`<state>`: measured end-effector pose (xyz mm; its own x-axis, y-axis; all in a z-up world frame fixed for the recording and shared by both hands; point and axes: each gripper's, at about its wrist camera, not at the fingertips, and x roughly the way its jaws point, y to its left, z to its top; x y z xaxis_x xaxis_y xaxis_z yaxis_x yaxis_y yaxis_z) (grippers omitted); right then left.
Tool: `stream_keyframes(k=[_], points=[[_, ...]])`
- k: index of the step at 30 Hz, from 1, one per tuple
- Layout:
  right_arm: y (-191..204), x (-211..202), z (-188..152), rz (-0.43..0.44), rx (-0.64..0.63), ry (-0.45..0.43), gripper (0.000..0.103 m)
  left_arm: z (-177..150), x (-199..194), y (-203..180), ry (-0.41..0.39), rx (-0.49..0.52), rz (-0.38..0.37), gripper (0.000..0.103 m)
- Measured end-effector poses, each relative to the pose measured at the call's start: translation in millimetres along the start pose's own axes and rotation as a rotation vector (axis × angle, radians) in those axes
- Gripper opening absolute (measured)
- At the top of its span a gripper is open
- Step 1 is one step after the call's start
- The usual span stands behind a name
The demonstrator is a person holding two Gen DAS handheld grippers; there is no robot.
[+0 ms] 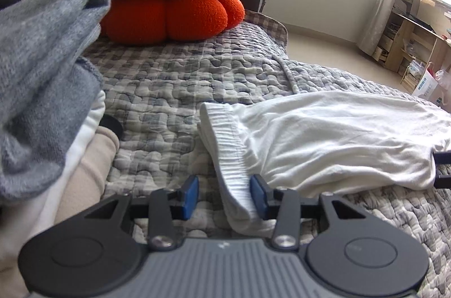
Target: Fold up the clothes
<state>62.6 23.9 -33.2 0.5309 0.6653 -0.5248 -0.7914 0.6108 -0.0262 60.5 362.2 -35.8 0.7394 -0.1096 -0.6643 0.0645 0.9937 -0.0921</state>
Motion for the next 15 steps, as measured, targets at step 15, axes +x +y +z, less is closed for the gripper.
stream_keyframes(k=[15], points=[[-9.0,-8.4,-4.2,0.127,0.042,0.099,0.052,0.6,2.1,1.3,-0.003,-0.006,-0.002,0.044]])
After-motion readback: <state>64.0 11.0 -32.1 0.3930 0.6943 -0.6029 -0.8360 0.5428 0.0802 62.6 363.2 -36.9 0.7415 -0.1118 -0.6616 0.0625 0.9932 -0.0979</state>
